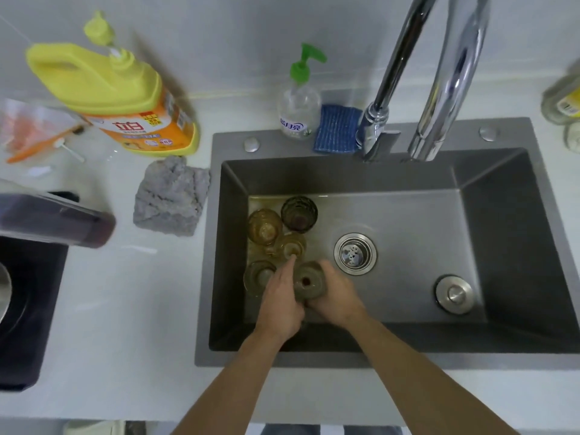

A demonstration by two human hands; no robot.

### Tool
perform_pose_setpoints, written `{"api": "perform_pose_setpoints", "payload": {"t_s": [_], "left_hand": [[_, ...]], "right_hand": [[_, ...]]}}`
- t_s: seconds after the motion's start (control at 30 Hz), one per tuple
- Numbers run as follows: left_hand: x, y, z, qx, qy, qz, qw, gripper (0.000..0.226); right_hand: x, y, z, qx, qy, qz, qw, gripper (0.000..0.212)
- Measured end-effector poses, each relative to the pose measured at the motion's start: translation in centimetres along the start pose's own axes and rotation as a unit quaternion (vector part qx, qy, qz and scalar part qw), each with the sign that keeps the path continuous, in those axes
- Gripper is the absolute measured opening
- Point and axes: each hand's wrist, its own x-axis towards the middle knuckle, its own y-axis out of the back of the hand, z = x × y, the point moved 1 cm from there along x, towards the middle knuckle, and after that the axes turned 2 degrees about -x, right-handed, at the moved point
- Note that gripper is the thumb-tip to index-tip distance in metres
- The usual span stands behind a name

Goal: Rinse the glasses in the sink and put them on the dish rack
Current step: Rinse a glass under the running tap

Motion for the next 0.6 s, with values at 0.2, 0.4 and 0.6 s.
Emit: {"api": "perform_pose_setpoints", "payload": {"t_s": [0.2,0.4,0.6], "left_hand": [[0.6,0.6,3.1,-0.096,-0.053,-0.02,0.994,0.081],[0.9,1.3,9.7,-0.191,-0.112,0.048,0.974,0.075],[1.3,2.2,14.2,-0.319,-0.072,0.056,0.943,0.077]], "right_hand": [[-2.7,6.3,-1.0,0.135,0.035,0.074,0.987,0.076],[-4.2,13.0,-3.0,0.167,0.068,0.081,0.98,0.086],[-4.4,21.3,-4.3,0.132,0.087,-0.037,0.987,0.098]]}}
